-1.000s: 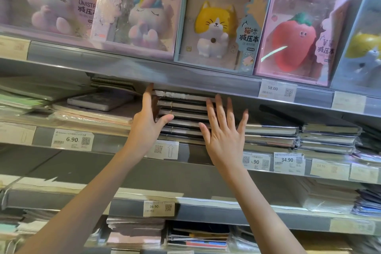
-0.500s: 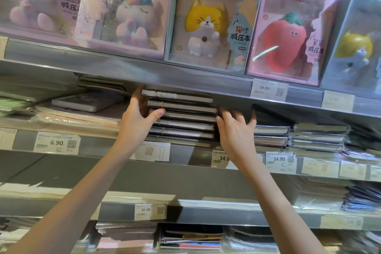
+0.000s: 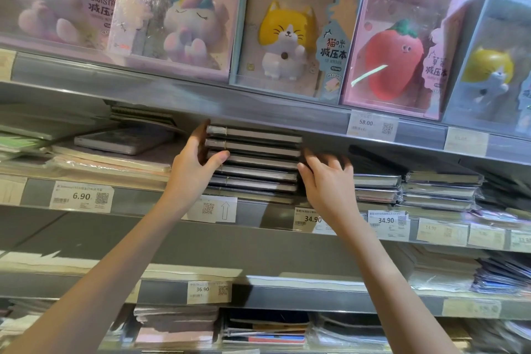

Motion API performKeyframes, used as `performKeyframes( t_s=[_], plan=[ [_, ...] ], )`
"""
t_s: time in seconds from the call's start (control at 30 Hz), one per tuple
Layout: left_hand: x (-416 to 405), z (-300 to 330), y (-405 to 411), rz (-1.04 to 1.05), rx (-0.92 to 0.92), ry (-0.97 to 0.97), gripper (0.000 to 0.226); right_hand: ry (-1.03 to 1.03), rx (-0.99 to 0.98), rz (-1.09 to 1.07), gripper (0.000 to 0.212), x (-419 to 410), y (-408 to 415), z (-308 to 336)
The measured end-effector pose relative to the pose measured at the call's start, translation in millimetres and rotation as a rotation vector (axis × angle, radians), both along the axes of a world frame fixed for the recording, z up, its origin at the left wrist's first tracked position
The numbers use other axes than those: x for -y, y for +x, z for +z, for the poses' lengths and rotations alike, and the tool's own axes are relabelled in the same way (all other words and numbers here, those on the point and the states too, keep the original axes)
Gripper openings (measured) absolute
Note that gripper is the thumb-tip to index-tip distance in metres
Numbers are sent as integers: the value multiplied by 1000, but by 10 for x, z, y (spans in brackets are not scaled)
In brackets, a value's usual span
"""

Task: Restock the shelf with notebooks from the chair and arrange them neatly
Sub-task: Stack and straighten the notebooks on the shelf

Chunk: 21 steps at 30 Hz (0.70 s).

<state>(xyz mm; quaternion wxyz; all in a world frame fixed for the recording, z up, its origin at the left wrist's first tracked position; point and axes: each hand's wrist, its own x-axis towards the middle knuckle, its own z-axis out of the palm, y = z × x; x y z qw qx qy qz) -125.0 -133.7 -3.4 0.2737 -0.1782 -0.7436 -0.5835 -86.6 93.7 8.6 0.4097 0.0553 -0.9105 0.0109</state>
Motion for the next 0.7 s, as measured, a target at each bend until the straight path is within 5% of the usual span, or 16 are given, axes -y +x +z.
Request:
performKeyframes(
  t_s=[0.23,0.7],
  plan=[
    [36,46,47,21,48,-119,85,-99,151,30,53,3,17,116],
    [-124,-16,352,245,-65,-177,64,-35,146,-21,52,-1,91,28]
  ],
)
